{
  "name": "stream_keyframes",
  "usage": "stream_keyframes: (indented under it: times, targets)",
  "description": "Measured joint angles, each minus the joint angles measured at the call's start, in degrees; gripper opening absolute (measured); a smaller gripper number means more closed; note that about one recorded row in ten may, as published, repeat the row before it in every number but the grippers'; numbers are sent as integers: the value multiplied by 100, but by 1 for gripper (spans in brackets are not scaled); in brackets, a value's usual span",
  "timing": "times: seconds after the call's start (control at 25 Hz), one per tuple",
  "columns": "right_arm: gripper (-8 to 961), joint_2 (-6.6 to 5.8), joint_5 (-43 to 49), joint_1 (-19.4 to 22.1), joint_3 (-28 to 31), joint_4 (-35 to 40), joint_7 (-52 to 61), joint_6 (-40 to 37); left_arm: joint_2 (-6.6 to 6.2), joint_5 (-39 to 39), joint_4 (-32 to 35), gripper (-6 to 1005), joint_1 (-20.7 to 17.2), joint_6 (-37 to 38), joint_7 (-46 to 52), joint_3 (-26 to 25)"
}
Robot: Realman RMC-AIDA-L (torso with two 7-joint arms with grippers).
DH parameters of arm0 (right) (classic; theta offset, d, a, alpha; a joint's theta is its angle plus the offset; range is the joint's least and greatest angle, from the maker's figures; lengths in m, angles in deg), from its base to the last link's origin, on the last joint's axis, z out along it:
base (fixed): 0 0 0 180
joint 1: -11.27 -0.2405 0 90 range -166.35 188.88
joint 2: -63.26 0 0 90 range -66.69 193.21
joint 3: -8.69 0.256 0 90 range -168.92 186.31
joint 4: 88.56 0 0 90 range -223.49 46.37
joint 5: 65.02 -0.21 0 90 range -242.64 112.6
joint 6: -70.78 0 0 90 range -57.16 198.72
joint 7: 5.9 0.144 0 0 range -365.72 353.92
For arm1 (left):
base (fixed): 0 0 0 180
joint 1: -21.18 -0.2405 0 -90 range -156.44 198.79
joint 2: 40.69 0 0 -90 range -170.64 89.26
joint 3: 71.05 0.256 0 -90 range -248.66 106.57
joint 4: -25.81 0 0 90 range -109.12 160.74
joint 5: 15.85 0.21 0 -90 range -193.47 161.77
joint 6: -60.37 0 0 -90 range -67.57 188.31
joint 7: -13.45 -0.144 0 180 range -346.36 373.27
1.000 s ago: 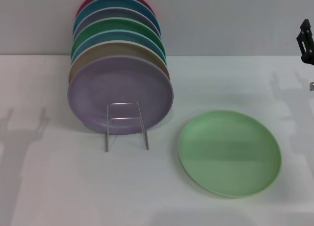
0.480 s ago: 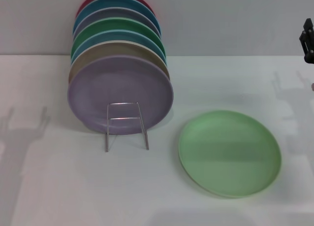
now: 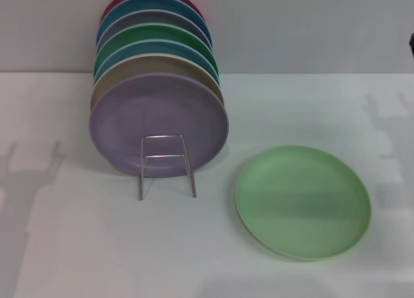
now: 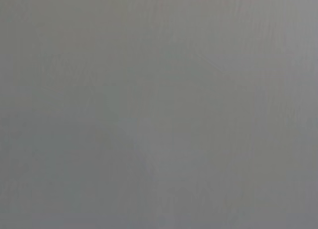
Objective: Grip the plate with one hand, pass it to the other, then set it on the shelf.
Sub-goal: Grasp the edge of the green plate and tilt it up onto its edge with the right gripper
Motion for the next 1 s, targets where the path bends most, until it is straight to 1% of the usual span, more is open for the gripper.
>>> stream_keyframes:
  times: [0.08,0.16,0.24,0.28,0.32,0.36,0.4,0.44,0.48,0.52,0.6,0.64,0.68,0.72,0.76,0.8,0.84,0.88,1.0]
  targets:
    - [622,-2,-54,13,76,-9,-161,-32,13,1,17,850,-29,-12,0,24]
    - [622,26,-90,53,256,-111,-417,-69,15,2,-22,850,-55,-14,42,32]
    - [621,40,-94,131,347,-351,-630,8,15,4,-31,849,-64,-11,53,34]
    - [620,40,-94,131,347,-351,-630,8,14,6,-33,849,-66,-9,53,35]
    - [620,31,-95,220,433,-649,-709,186,14,7,-34,848,-67,-9,53,35]
    - [620,31,-95,220,433,-649,-709,186,11,8,-35,848,-70,-10,54,36]
    - [621,23,-96,269,499,-843,-717,332,9,8,-35,848,-70,-11,55,36]
    - [621,6,-93,355,626,-1189,-721,629,8,15,-36,848,-71,-9,56,38]
    - [622,6,-93,355,626,-1189,-721,629,8,15,-36,847,-71,-9,56,38]
    - [622,-11,-71,415,694,-1476,-731,883,8,19,-37,847,-71,-5,57,38]
    - [622,-26,-62,438,724,-1624,-740,1011,8,28,-38,847,-71,6,62,40]
    - [622,-76,-60,524,858,-2032,-911,1427,11,32,-40,846,-74,10,67,45]
    - [621,-76,-60,524,858,-2032,-911,1427,11,32,-40,846,-74,10,67,45]
    - [621,-129,-59,636,1087,-2464,-1205,1926,13,33,-40,846,-78,11,67,48]
    - [621,-129,-59,636,1087,-2464,-1205,1926,13,33,-40,846,-78,11,67,48]
    - [621,-151,-58,719,1247,-2718,-1407,2247,13,33,-40,845,-82,12,68,48]
    - [621,-169,-53,885,1610,-3213,-1738,2797,10,35,-40,845,-85,12,69,48]
    - [621,-169,-53,885,1610,-3213,-1738,2797,8,34,-40,845,-86,12,69,48]
    - [622,-173,45,1147,2028,-3841,-2072,3375,8,33,-34,844,-87,4,69,48]
